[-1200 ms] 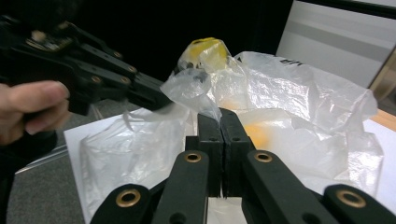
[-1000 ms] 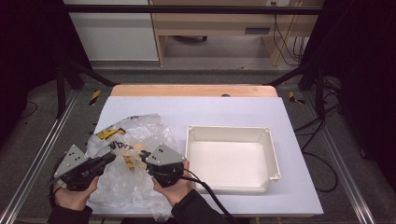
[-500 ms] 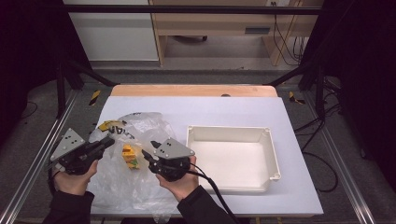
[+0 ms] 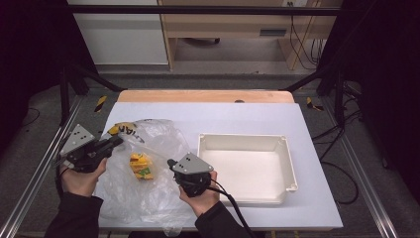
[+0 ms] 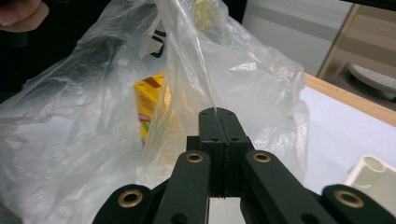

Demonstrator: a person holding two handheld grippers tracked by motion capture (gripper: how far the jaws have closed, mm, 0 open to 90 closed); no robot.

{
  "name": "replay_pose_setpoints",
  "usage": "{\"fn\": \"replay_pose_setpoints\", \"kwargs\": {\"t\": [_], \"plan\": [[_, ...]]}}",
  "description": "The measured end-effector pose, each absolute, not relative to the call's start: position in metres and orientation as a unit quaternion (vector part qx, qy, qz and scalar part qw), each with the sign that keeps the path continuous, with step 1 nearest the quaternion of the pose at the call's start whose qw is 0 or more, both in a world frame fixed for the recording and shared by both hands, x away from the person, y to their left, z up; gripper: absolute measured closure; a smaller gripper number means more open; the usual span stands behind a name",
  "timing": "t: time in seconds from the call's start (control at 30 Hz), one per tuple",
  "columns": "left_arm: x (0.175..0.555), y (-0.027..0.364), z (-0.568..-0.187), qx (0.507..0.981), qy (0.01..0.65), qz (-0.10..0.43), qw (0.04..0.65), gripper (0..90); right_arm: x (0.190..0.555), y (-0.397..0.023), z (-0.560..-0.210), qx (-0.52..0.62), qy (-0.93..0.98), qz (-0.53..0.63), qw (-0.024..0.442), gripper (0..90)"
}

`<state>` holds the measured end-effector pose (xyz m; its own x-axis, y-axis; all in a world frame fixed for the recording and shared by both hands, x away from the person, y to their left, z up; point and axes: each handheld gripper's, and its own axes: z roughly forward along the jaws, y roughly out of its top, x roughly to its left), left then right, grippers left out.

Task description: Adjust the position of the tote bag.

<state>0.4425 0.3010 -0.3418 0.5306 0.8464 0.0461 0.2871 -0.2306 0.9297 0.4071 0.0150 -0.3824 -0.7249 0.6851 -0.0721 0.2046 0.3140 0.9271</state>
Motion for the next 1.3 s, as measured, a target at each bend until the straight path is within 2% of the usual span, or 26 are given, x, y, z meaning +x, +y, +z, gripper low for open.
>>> {"fn": "replay_pose_setpoints", "kwargs": {"t": [0.17,0.5,1.3], "plan": [[0.465,0.297,-0.356,0.742,0.396,0.283,0.461,90.0,0.42,0.019,-0.39,0.306,0.78,0.482,0.257,90.0],[0.495,0.299,-0.391,0.75,0.423,0.257,0.439,90.0,0.43,0.035,-0.408,0.324,0.796,0.44,0.259,90.0],[0.512,0.301,-0.43,0.775,0.448,0.2,0.398,89.7,0.436,0.048,-0.428,0.341,0.829,0.372,0.24,90.0]]}}
